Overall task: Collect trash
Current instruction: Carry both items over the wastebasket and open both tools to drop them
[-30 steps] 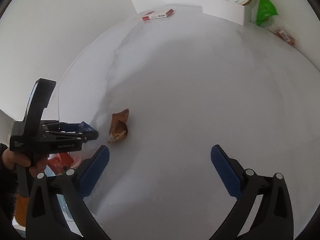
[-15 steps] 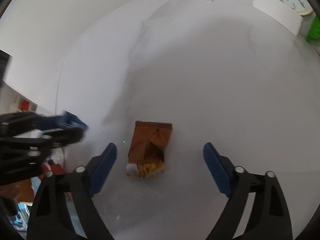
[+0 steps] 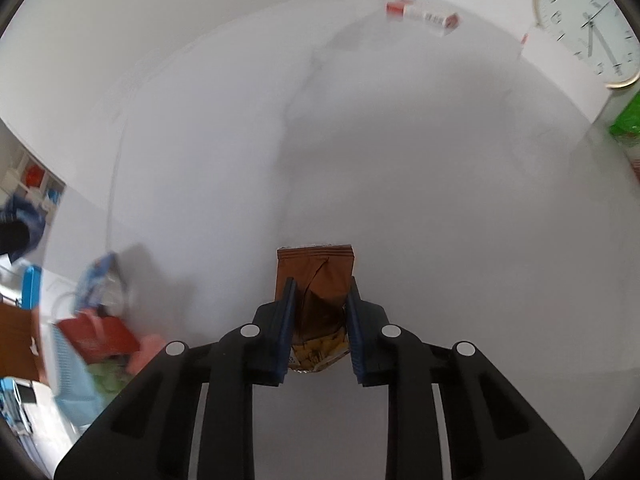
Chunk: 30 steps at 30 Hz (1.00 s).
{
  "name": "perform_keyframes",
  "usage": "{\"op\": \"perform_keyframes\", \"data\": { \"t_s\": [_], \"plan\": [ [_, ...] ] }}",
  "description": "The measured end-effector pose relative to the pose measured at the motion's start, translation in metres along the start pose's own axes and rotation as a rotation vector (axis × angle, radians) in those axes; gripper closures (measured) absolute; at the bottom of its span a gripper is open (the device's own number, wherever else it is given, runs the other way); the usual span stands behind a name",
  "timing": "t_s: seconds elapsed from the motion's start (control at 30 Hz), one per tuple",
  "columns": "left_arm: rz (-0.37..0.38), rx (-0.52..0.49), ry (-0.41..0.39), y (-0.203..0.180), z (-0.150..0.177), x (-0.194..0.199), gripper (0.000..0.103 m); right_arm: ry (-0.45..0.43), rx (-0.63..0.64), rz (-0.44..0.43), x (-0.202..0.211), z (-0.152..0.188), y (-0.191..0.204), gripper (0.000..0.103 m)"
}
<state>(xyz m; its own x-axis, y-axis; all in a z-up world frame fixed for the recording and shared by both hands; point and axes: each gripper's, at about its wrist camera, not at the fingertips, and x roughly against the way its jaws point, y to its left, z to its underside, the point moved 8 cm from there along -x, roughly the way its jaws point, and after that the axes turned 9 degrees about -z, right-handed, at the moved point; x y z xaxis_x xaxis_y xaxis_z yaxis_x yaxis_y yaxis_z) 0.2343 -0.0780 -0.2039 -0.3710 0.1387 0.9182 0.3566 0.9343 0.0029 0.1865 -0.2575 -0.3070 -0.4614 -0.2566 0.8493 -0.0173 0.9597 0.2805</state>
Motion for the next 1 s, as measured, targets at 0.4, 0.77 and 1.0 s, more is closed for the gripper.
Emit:
{"op": "perform_keyframes", "data": {
  "t_s": [0.4, 0.77, 1.0],
  "plan": [
    [-0.145, 0.235, -0.083, 0.118, 0.123, 0.119, 0.065, -0.117, 0.202, -0.299, 0.128, 0.052, 0.195, 0.079],
    [-0.247, 0.427, 0.056, 0.194, 0.288, 0.118, 0.065, 0.112, 0.445, -0.521, 0.109, 0.161, 0.352, 0.079],
    [-0.192, 0.538, 0.163, 0.22, 0.361, 0.061, 0.051, 0.175, 0.51, -0.524, 0.095, 0.167, 0.391, 0.079]
  ]
}}
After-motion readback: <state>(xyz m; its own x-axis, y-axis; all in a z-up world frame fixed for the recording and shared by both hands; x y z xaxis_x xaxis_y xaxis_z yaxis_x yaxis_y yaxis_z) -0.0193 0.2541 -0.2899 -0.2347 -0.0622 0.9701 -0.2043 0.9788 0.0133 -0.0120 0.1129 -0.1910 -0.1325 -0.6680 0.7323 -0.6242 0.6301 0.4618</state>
